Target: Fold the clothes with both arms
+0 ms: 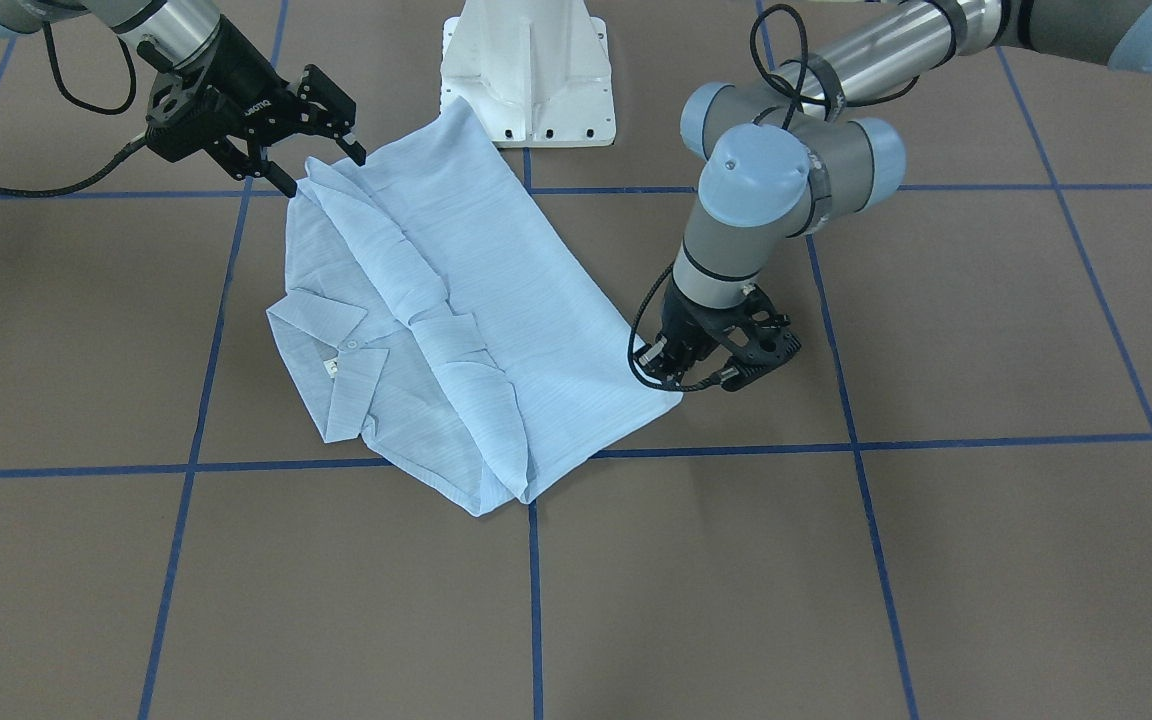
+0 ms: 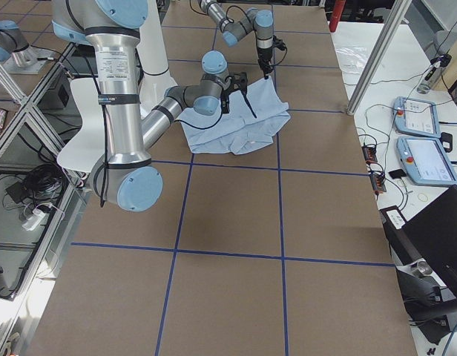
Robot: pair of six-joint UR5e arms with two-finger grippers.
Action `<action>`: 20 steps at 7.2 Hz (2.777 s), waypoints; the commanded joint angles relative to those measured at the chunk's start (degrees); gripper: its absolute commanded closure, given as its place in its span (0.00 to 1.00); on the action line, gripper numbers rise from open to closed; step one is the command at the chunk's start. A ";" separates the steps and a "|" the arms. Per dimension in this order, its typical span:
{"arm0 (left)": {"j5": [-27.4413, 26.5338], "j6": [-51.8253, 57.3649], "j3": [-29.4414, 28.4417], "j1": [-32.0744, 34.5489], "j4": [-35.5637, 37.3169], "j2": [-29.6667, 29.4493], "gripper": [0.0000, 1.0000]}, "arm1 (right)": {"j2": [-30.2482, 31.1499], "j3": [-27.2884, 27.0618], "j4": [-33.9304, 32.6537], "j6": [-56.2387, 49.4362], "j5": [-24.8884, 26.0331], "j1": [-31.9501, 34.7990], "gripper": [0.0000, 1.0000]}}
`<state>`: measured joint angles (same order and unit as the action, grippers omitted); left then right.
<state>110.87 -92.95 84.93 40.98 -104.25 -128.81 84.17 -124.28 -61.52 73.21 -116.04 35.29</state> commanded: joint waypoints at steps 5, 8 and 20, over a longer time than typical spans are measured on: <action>-12.35 0.67 -31.21 4.63 -31.34 -11.64 1.00 | -0.85 1.41 0.00 0.00 0.20 0.83 0.00; -13.23 1.97 -31.67 4.46 -33.74 -11.73 0.02 | -2.51 2.98 -0.09 0.09 1.51 0.91 0.00; 1.01 13.76 14.56 7.10 -13.97 17.01 0.00 | -33.64 33.84 -23.90 -9.84 30.79 -17.89 0.00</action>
<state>111.67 -79.14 99.58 48.11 -118.24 -111.91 50.73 -91.23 -85.19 64.27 -85.47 17.61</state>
